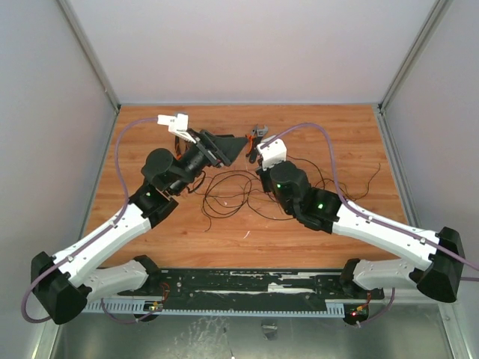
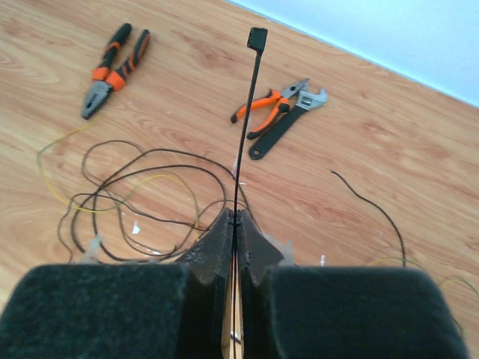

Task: Zip-tie the wires
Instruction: Pick up the ribbon at the center of the board.

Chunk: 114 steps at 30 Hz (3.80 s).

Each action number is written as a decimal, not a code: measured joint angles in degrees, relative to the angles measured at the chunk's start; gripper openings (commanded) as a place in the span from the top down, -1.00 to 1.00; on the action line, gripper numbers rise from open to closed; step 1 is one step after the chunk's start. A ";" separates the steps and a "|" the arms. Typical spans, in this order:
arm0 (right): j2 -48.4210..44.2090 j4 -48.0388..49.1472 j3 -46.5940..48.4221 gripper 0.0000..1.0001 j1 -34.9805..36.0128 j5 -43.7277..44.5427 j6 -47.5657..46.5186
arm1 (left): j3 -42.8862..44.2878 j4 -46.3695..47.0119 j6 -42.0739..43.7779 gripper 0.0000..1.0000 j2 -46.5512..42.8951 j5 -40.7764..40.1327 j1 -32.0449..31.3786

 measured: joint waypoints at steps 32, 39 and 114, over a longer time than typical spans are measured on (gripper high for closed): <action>2.23 -0.83 1.22 1.00 3.15 7.04 -1.38 | -0.76 -1.25 -2.05 -0.15 10.64 -3.74 -4.85; 2.25 -0.85 1.22 1.00 3.26 6.69 -1.07 | -0.52 -0.13 -1.79 0.10 12.13 -4.09 -5.73; -21.62 -5.73 -12.11 0.02 -24.74 -19.78 3.69 | 31.39 33.55 15.87 1.00 65.20 14.64 9.90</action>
